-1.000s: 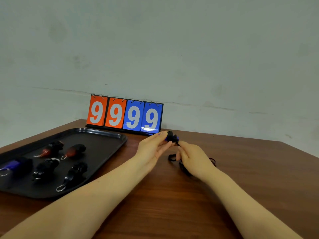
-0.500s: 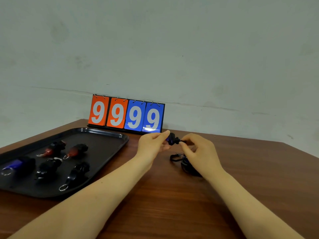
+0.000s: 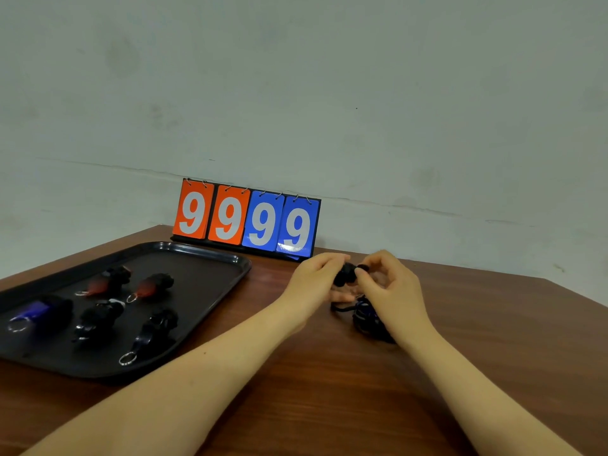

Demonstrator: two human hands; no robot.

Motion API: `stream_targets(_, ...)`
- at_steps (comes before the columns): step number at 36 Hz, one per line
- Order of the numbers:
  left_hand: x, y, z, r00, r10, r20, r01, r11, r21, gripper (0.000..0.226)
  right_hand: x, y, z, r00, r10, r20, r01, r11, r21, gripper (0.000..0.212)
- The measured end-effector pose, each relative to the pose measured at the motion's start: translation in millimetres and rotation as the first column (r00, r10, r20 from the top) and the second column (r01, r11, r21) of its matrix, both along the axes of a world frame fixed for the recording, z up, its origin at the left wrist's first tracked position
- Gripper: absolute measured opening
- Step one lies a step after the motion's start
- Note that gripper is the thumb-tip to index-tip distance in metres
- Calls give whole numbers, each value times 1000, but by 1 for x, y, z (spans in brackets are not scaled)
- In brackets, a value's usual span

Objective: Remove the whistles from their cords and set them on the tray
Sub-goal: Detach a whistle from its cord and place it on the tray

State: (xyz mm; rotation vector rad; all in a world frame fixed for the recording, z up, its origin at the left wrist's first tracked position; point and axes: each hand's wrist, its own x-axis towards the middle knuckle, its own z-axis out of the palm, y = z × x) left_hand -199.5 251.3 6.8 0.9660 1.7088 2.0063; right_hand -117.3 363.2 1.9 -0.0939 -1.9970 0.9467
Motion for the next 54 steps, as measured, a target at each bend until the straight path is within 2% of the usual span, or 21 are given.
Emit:
stream_targets(7,-3,1,-2,995,-41,87,36,997,67,21,1,-4,2,995,94,-29,-97,989,-113,10)
stream_targets(11,-7,2,-4,983,-53,175,30,991,130,23,-2,-3,-2,998,66,19,-66,998,21,14)
stream_targets(14,-10,1,-3,967,-55,249,4,980,199,16,-2,-2,-2,998,60,37,-64,991,120,15)
stream_targets(18,-13,-1,2,930,-43,365,-62,961,270,12,-3,-3,-4,987,121,106,-136,980,144,7)
stream_targets(23,-16,-5,7,871,-33,490,-167,919,358,5,-3,-4,0,981,160,111,-175,973,148,20)
stream_targets(26,-15,-4,6,896,-7,444,-147,939,311,5,0,-5,3,980,155,122,-172,973,153,26)
stream_targets(27,-16,-4,5,928,30,372,-136,956,262,7,1,-5,3,980,155,127,-173,974,146,26)
stream_targets(29,-19,-4,2,986,129,101,-139,986,93,15,3,-6,2,976,149,156,-171,976,136,23)
stream_targets(31,-18,-5,1,979,150,-140,-153,988,-14,17,5,-7,1,973,146,179,-167,981,104,16)
stream_targets(34,-13,-3,-2,951,112,-287,-150,982,-114,16,4,-9,-1,976,139,165,-144,990,13,11)
stream_targets(39,-7,0,-3,969,85,-232,-114,987,-113,22,-2,-6,0,977,147,157,-116,974,-193,7)
stream_targets(46,-4,3,-4,968,86,-235,-104,993,-64,28,-6,-1,1,980,98,175,-35,941,-335,11)
stream_targets(49,-3,4,-4,975,68,-213,-78,996,-38,27,-5,1,1,977,137,161,-57,904,-425,13)
stream_targets(51,-3,4,-5,987,52,-154,-53,999,-4,26,-4,1,3,970,200,141,-109,869,-482,13)
stream_targets(54,-3,4,-4,1000,3,30,-6,995,96,19,-3,0,5,951,294,93,-194,804,-562,13)
